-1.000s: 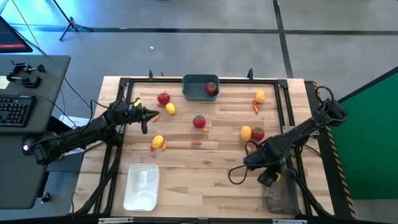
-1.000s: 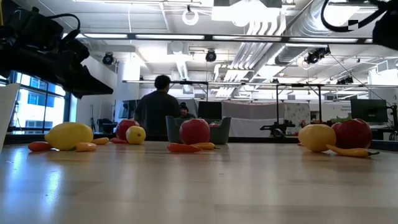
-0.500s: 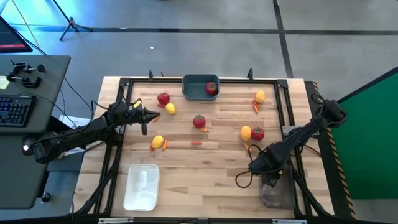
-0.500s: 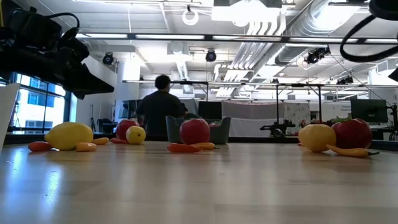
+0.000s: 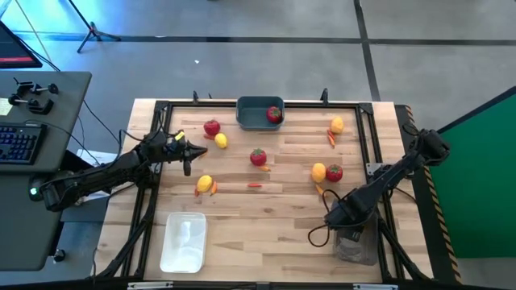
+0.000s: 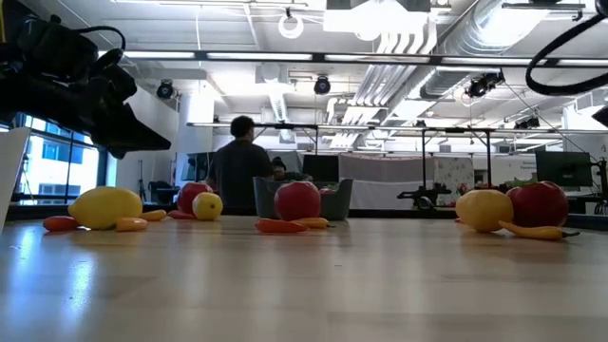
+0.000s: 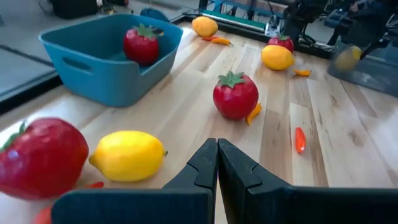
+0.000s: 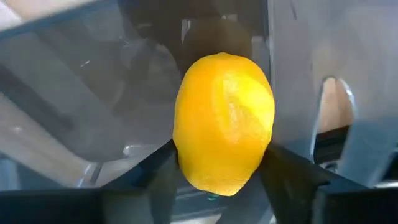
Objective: Sort produce into baskets
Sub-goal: Put the bottom center yellow lemon into the black transparent bin, then put the top left orange chili pepper into the white bin
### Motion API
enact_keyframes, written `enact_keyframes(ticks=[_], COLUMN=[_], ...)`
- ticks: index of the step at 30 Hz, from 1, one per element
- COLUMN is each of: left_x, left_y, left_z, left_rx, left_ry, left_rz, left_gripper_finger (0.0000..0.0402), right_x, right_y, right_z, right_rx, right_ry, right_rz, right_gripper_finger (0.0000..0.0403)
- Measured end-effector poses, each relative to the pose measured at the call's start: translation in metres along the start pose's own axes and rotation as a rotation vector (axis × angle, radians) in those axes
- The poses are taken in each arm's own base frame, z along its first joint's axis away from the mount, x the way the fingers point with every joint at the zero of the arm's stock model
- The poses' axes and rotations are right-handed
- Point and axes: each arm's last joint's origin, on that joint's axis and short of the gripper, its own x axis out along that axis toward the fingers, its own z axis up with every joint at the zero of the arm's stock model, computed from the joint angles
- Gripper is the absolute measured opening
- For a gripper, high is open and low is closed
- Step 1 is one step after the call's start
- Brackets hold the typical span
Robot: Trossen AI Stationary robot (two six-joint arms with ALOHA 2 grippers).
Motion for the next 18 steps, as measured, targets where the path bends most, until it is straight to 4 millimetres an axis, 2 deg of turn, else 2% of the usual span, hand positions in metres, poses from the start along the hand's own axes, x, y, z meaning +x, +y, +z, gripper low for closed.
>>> enact_keyframes(ticks=[4,10,14,18], left_x=[0.000,0.000,-0.001,-0.001], left_y=[0.000,0.000,-0.004,-0.008], left_z=[0.000,0.003,0.013,0.023], left_rx=[-0.031,-0.009,-0.012,-0.007], left_ry=[-0.002,-0.025,-0.041,-0.029], left_rz=[0.000,-0.004,-0.025,0.007], left_gripper_finger=[0.0000,0.0000,0.0000,0.0000], right_x=[-0.010,-0.044,-0.074,-0.097], right_y=[0.001,0.006,0.011,0.008], right_z=[-0.004,-0.015,-0.018,-0.004], right_rx=[-0.041,-0.113,-0.150,-0.193], right_ry=[0.024,0.032,-0.030,-0.209], right_rz=[-0.030,-0.088,-0.088,-0.077], right_gripper_finger=[0.0245,0.0246,0.0208,0.0134])
